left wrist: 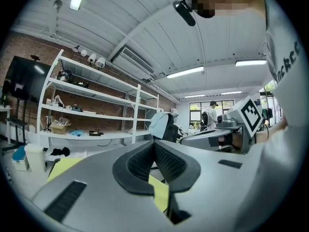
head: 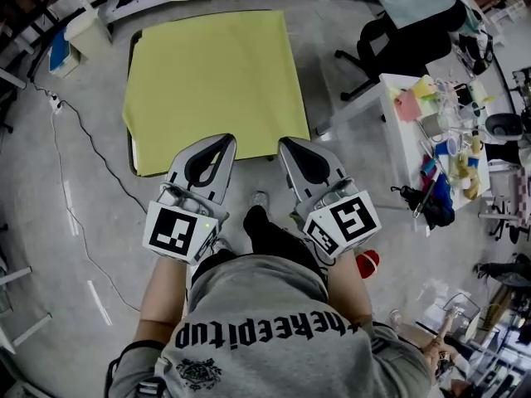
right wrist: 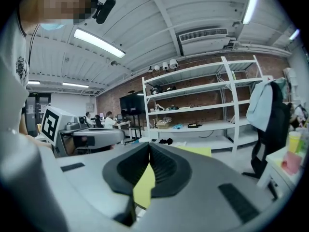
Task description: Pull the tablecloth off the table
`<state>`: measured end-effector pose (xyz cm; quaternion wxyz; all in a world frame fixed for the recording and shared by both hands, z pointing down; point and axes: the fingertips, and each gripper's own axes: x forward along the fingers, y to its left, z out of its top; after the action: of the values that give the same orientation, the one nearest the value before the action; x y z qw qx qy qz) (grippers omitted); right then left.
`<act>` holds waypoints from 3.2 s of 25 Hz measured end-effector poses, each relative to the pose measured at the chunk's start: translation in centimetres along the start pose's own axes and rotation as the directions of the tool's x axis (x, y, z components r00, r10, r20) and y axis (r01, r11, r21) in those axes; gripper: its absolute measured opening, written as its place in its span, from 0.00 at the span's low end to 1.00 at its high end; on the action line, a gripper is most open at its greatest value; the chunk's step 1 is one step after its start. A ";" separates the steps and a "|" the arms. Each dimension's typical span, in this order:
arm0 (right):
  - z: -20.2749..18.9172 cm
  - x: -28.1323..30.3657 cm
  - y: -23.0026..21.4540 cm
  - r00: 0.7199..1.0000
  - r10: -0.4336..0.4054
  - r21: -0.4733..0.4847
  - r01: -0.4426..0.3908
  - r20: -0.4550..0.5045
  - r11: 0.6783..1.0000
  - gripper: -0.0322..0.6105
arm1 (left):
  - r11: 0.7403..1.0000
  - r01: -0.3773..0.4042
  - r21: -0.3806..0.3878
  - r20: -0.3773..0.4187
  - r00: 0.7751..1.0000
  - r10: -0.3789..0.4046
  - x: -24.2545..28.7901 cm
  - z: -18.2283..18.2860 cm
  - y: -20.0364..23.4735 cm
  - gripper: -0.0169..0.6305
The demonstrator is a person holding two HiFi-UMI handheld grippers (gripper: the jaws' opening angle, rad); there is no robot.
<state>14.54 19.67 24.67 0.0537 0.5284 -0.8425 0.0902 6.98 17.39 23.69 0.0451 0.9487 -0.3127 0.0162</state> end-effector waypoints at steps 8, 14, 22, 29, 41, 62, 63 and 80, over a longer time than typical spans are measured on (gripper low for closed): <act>-1.2 1.2 -6.0 0.999 -0.013 0.023 0.014 -0.036 1.000 0.07 | 1.000 0.002 -0.018 -0.031 1.000 -0.003 5.6 -1.1 0.1 0.05; -2.7 1.8 -9.4 0.997 -0.019 0.047 0.022 -0.070 0.999 0.07 | 1.000 -0.006 -0.025 -0.050 0.999 0.005 8.8 -1.8 0.1 0.05; -5.7 1.6 -12.9 0.990 -0.055 0.108 0.069 -0.130 0.992 0.07 | 1.000 0.004 -0.005 -0.085 0.996 -0.004 10.7 -2.5 -0.8 0.05; -10.1 1.7 -16.0 0.968 -0.133 0.184 0.174 -0.213 0.967 0.14 | 0.999 0.042 -0.016 -0.108 0.993 -0.044 12.1 -3.2 -1.0 0.05; -18.5 2.6 -19.4 0.904 -0.211 0.246 0.314 -0.371 0.917 0.27 | 0.993 0.114 -0.044 -0.160 0.980 -0.119 14.1 -5.5 0.5 0.05; -31.0 3.5 -20.6 0.761 -0.187 0.260 0.425 -0.622 0.867 0.32 | 0.991 0.118 -0.069 -0.225 0.965 -0.131 15.8 -8.2 2.2 0.05; -31.3 3.6 -20.5 0.756 -0.182 0.262 0.426 -0.628 0.866 0.32 | 0.991 0.117 -0.071 -0.228 0.965 -0.130 15.9 -8.2 2.3 0.05; -33.2 5.0 -20.2 0.700 -0.192 0.234 0.464 -0.688 0.855 0.34 | 0.992 0.093 -0.084 -0.239 0.965 -0.110 16.2 -8.6 3.8 0.05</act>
<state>30.36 13.64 59.99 0.2476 0.6090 -0.6260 0.4195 17.74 5.56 33.52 0.1180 0.9521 -0.2562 0.1185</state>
